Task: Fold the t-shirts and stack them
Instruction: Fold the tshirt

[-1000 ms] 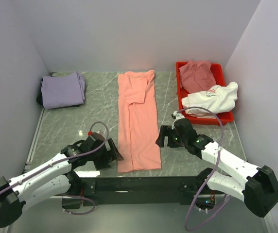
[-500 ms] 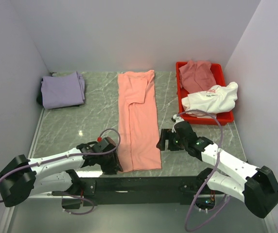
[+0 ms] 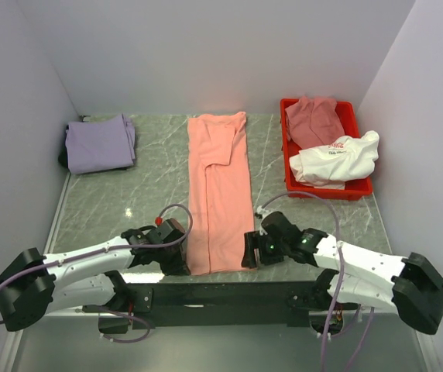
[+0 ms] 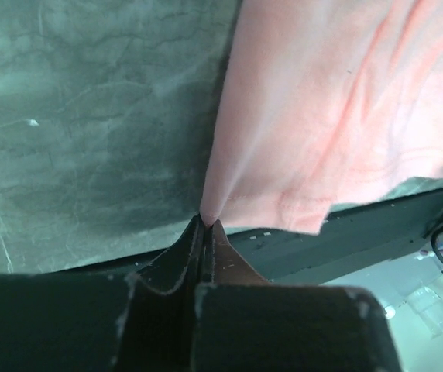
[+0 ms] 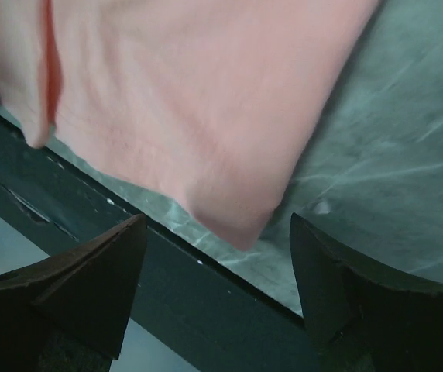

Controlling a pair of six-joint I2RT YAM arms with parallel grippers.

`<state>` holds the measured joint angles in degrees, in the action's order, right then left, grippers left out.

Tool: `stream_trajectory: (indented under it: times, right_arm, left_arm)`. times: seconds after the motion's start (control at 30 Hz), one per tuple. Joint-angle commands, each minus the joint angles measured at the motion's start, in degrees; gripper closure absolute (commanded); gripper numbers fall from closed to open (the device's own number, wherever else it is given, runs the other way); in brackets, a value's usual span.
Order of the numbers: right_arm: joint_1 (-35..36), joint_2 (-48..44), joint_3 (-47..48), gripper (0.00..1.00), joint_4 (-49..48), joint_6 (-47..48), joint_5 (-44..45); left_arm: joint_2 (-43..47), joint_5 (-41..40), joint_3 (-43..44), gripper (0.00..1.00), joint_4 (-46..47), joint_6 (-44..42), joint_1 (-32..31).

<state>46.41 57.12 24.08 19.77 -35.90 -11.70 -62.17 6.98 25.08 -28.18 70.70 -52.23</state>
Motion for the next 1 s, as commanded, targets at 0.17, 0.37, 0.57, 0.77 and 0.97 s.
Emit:
stream_trajectory:
  times: [0.17,0.37,0.57,0.77,0.97]
  right_arm:
    - [6.2,7.4,2.4,0.31,0.7,-3.4,2.3]
    - [8.1,9.0,2.2,0.78,1.6,-6.1,1.2]
    - [8.5,4.1,1.1,0.96,2.5,-6.7,-2.9]
    - [8.4,1.9,2.9,0.99,1.8,-5.0,-4.4]
    - [3.8,2.7,7.0,1.0,2.2,-1.8,-1.8]
  left_arm:
    - [2.4,-0.8,-0.8,1.0,-0.6,1.2,-0.6]
    - [3.5,-0.9,-0.7,1.0,-2.7,1.7,-0.7]
    - [7.1,1.2,-2.5,1.0,-5.2,3.7,-1.6]
    - [11.8,-1.5,0.1,1.0,-8.1,4.2,-2.4]
    - [10.0,-4.9,2.2,1.0,-0.3,2.2,-2.1]
